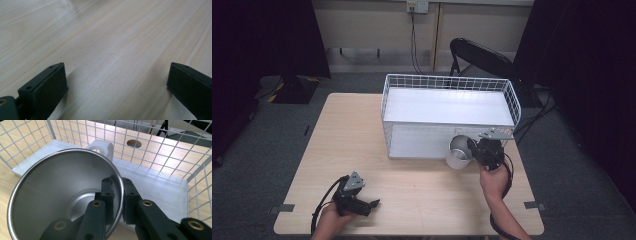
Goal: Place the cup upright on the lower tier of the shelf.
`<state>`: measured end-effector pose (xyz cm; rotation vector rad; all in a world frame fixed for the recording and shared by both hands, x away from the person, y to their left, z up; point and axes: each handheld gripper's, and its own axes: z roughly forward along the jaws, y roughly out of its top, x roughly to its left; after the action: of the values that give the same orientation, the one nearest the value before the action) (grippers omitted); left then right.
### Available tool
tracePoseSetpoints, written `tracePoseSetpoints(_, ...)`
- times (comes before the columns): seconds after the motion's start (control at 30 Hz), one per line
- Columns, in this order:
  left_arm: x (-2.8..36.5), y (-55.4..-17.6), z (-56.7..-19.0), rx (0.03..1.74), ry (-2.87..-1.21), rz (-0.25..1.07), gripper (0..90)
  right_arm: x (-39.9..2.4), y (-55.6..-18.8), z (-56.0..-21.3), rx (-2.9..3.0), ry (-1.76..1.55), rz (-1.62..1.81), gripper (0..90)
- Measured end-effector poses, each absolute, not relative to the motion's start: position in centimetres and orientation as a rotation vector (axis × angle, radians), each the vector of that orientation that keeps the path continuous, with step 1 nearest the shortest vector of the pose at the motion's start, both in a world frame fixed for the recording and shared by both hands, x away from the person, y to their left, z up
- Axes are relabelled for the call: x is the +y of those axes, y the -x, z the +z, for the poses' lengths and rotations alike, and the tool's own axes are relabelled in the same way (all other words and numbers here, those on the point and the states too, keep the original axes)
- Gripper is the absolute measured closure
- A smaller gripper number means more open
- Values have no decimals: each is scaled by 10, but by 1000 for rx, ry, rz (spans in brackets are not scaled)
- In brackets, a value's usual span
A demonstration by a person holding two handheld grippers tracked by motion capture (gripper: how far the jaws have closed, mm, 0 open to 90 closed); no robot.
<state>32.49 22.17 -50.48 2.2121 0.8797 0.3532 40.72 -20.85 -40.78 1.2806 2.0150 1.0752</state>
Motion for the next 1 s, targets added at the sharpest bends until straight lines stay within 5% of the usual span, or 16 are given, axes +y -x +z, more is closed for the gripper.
tracePoseSetpoints(1.0,222,-325,-505,877,-2215,352,19,-206,-423,-410,1919,-1287,1039,819)
